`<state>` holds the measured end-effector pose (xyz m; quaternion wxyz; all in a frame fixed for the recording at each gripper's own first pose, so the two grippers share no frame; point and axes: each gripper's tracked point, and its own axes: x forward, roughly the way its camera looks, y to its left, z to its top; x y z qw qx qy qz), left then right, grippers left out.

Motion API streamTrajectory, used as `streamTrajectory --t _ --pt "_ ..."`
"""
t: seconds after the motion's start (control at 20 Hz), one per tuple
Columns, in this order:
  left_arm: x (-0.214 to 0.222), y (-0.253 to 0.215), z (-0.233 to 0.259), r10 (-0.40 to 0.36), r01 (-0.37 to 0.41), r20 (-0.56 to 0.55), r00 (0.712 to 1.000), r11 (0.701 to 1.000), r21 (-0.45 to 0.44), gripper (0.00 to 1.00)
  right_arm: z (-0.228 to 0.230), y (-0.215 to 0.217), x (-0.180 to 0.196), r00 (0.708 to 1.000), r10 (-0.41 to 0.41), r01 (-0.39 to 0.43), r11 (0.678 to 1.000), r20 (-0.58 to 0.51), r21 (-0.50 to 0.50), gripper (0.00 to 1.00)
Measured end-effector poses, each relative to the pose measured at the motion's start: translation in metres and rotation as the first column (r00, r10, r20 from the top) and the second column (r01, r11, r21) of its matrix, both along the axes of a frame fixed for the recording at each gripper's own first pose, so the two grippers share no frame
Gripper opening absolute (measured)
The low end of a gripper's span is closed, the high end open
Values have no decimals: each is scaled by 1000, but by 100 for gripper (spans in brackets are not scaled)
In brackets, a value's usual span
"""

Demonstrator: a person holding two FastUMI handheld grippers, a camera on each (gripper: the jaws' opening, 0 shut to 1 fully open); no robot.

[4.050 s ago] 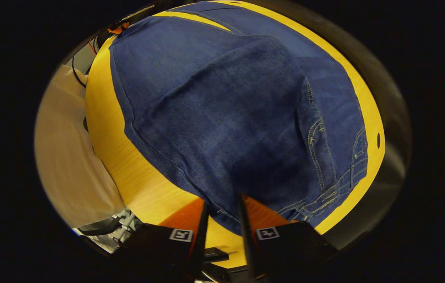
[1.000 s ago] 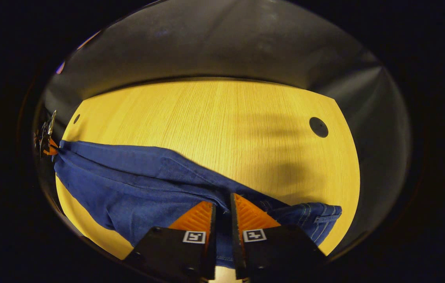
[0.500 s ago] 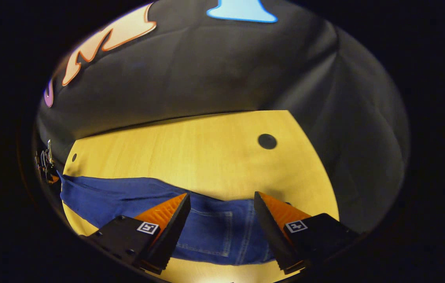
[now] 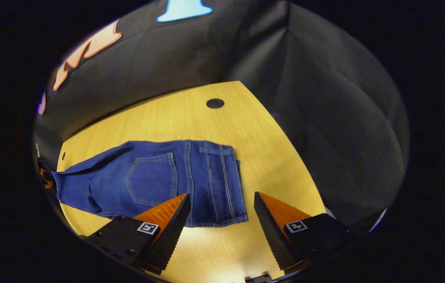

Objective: Grasp the waist and the cuffs of the jeans and fold them to make the two legs overlap; first hold the waist and fold one-third of the jeans toward the cuffs, then hold the cuffs and fold the remaining one-third in the same direction to finish folding.

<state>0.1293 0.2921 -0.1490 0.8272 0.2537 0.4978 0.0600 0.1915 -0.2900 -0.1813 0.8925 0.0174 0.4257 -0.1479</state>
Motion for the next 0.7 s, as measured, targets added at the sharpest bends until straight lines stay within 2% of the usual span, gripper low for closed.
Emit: streamTrajectory --t 0.15,0.35,0.7 --pt "-12 -34 -13 59 -47 103 993 993 -113 96 -19 -6 -5 1000 -19 19 999 -14 34 100" --pt "-39 -73 -27 152 -113 170 974 969 -219 96 -36 -12 -3 999 -22 24 998 -31 54 100" --pt "-67 -121 -32 354 -232 267 896 887 -399 96 -52 -15 1 999 3 0 997 -48 74 100"
